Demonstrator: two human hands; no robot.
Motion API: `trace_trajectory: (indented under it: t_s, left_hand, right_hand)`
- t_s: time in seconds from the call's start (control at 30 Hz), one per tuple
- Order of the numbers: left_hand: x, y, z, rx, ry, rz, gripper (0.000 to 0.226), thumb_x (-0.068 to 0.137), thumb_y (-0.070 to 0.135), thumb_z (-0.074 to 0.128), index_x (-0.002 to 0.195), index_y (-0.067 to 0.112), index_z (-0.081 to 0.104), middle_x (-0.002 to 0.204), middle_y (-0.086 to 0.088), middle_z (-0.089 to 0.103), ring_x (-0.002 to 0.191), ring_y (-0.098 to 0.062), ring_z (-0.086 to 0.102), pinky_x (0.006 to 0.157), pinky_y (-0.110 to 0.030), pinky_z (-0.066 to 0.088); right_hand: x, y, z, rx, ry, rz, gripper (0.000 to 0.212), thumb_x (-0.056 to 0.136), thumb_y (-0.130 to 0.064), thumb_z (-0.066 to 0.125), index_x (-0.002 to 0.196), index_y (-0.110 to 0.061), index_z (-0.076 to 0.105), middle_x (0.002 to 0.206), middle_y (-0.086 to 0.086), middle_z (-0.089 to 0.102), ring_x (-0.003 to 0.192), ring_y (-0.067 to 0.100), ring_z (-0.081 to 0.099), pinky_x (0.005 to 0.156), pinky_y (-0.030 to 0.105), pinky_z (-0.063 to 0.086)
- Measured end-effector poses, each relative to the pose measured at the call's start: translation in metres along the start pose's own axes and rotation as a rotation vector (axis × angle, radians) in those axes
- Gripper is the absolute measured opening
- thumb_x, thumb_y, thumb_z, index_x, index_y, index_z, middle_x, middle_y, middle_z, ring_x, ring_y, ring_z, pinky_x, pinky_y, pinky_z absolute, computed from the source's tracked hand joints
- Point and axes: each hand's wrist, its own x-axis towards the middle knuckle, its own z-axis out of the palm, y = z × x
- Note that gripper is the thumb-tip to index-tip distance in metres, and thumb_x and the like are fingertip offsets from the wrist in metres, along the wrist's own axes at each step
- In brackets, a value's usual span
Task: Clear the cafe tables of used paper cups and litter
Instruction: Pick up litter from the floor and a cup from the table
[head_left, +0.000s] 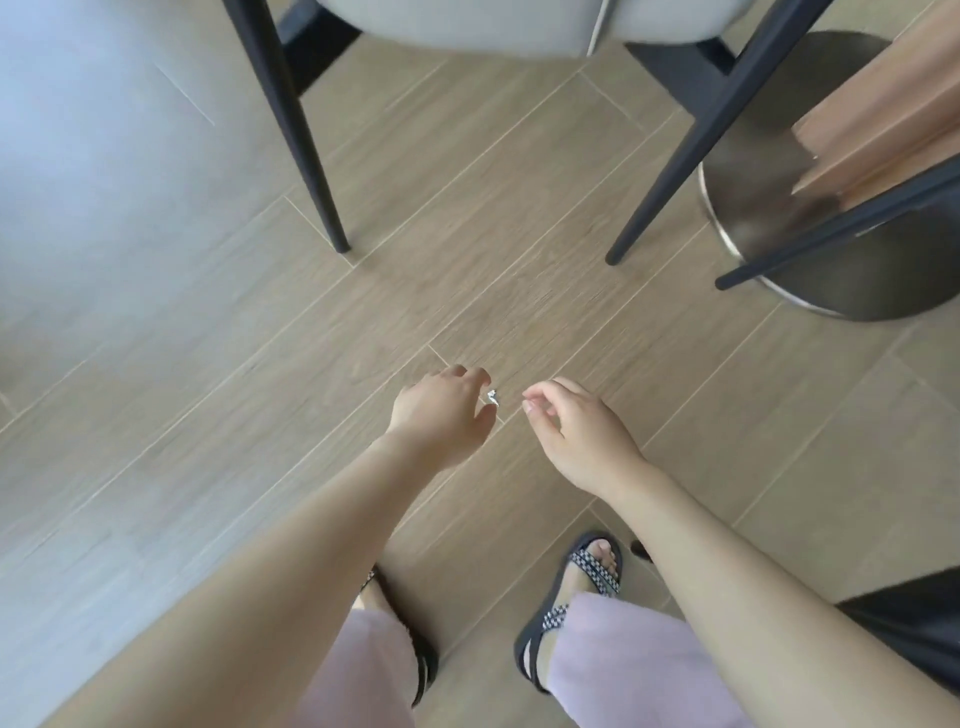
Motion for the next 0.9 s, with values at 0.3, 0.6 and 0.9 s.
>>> trace_trajectory:
  t_s: [0.3,0.6,0.9]
  left_hand:
    - [0.115,-0.054,0.151,0.037,0.028,-0.004,0.036,0.093,0.031,0.043,0.127,0.023,0.047,0.123,0.001,0.054,0.111,-0.025,0.053,0.075,-0.034,0.042]
    - [0.125,-0.085,0.199,0.161,-0.043,0.045,0.043,0.088,0.023,0.048,0.131,0.024,0.043,0.134,0.000,0.036,0.119,-0.022,0.042,0.077,-0.033,0.042]
    - [0.126,-0.082,0.198,0.127,-0.065,0.026,0.042,0.089,0.024,0.049,0.129,0.019,0.041,0.130,-0.002,0.035,0.115,-0.021,0.041,0.077,-0.032,0.047]
  right_hand:
    - [0.103,0.119,0.115,-0.087,-0.032,0.025,0.025,0.094,-0.035,0.041,0.106,-0.019,0.055,0.114,-0.005,0.055,0.096,0.017,0.055,0.079,0.033,0.046]
    - [0.126,0.165,0.165,-0.156,0.011,0.054,0.023,0.089,-0.028,0.054,0.108,-0.015,0.054,0.114,-0.001,0.050,0.095,0.021,0.054,0.076,0.031,0.043]
    - [0.139,0.156,0.185,-0.206,0.048,0.010,0.032,0.084,-0.030,0.062,0.112,-0.021,0.052,0.110,-0.001,0.048,0.106,0.020,0.046,0.079,0.029,0.039]
